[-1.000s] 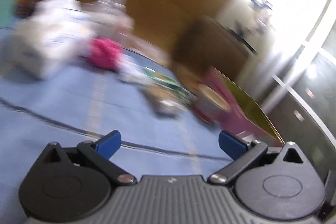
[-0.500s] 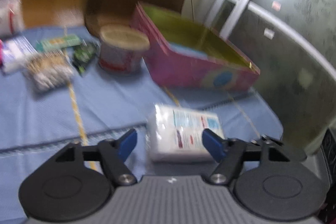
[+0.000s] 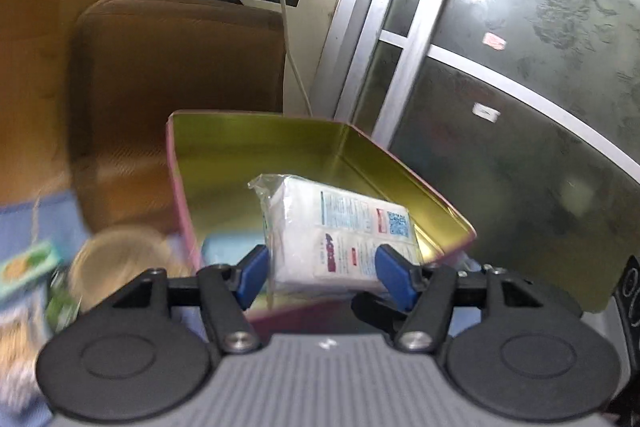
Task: Organize soft objects
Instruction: 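Lower the wipes pack into the pink tin and open the left gripper, then grasp the pink fuzzy toy with the right gripper and lift it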
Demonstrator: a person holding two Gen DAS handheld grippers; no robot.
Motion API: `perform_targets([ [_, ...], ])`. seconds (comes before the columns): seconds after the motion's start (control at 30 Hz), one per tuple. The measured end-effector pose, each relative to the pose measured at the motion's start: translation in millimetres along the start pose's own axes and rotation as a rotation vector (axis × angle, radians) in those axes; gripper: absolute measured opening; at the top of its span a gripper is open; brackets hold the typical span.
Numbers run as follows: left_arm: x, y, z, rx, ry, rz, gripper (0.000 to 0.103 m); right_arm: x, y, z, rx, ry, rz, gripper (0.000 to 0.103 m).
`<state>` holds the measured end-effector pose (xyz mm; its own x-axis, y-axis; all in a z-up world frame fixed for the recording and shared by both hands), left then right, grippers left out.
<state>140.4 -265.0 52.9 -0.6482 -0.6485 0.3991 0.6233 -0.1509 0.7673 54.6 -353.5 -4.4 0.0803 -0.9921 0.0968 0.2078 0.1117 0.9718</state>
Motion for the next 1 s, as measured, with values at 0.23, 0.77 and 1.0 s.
perform_targets([
  [0.23, -10, 22, -70, 0.010, 0.148, 0.041, 0.083, 55, 2, -71, -0.099, -0.198, -0.051, 0.048],
  [0.77, -26, -60, 61, 0.073, 0.220, 0.001, 0.083, 23, -15, 11, 0.001, -0.107, -0.237, 0.049],
  [1.0, -129, -105, 117, 0.040, 0.450, 0.122, 0.083, -47, -31, -8, -0.161, 0.111, -0.226, 0.049],
])
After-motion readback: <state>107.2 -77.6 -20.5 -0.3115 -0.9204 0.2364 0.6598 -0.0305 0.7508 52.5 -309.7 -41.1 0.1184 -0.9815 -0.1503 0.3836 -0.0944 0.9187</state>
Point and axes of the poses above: each gripper's, at about its wrist camera, not at the fingertips, and z roughly against the way its jaws point, x to its right, y to its top, the point moved 5 cm from there along -z, roughly the way its jaws point, and after that the axes turned 10 degrees about z, right-handed, at the moved point
